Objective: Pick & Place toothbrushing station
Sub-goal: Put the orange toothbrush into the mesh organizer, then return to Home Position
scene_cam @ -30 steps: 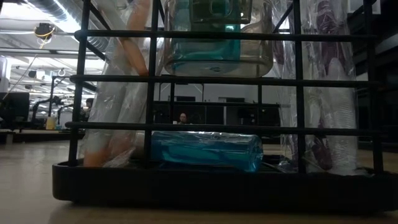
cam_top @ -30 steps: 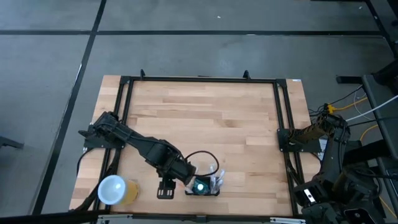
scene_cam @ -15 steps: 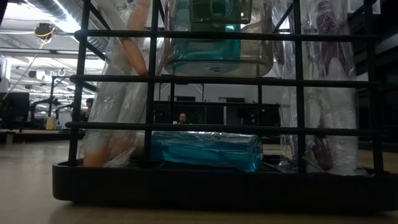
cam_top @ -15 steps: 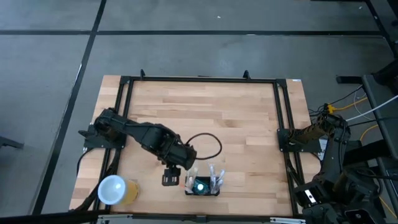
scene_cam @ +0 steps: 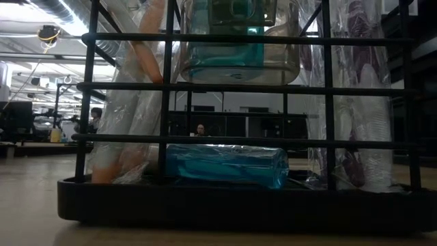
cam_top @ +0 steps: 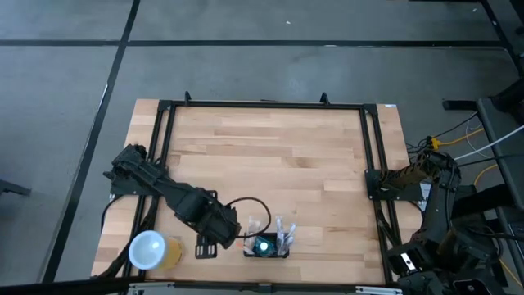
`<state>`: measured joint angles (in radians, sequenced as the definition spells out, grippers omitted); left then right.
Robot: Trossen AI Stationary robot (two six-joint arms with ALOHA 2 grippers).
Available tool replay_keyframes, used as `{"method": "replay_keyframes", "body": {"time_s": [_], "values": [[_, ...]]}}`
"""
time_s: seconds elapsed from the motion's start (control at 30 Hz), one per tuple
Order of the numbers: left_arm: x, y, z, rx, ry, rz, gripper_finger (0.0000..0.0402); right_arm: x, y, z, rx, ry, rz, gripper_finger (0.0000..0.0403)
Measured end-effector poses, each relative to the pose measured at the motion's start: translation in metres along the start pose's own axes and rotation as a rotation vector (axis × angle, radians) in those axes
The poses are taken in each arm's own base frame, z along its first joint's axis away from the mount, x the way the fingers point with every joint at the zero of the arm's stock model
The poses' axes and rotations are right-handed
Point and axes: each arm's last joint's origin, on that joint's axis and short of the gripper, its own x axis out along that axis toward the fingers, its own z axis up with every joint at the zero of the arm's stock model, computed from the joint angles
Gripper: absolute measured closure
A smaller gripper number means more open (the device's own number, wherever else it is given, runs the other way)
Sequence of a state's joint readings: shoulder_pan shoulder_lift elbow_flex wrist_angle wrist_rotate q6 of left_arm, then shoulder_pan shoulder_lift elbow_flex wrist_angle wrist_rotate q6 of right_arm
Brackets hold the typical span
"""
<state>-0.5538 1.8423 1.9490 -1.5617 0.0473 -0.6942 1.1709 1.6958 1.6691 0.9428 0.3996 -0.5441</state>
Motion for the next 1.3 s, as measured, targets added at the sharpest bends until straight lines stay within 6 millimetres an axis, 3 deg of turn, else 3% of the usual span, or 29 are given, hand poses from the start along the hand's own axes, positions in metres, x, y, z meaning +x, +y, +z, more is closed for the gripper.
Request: {"method": "replay_keyframes", "body": {"time_s": [0.33,0.47,0.7,0.93,1.3], "values": [[0.039,-0.009,0.008,-0.012,-0.071,0.0,0.0305,0.0,0.0,0.001,0.003,-0.022,0.013,0.0202],[0.035,-0.005,0.013,-0.022,-0.117,0.024,0.0342,0.0,0.0,0.002,0.005,-0.026,0.011,0.0202],[0.009,-0.007,0.035,-0.031,-0.329,-0.076,0.0387,0.0,0.0,0.002,-0.007,-0.026,0.011,0.0202],[0.009,-0.009,0.036,-0.036,-0.336,-0.094,0.0396,0.0,0.0,0.002,-0.014,-0.027,0.011,0.0202],[0.024,-0.031,0.03,-0.01,-0.364,-0.055,0.0374,0.0,0.0,0.002,-0.041,-0.026,0.011,0.0202]]}}
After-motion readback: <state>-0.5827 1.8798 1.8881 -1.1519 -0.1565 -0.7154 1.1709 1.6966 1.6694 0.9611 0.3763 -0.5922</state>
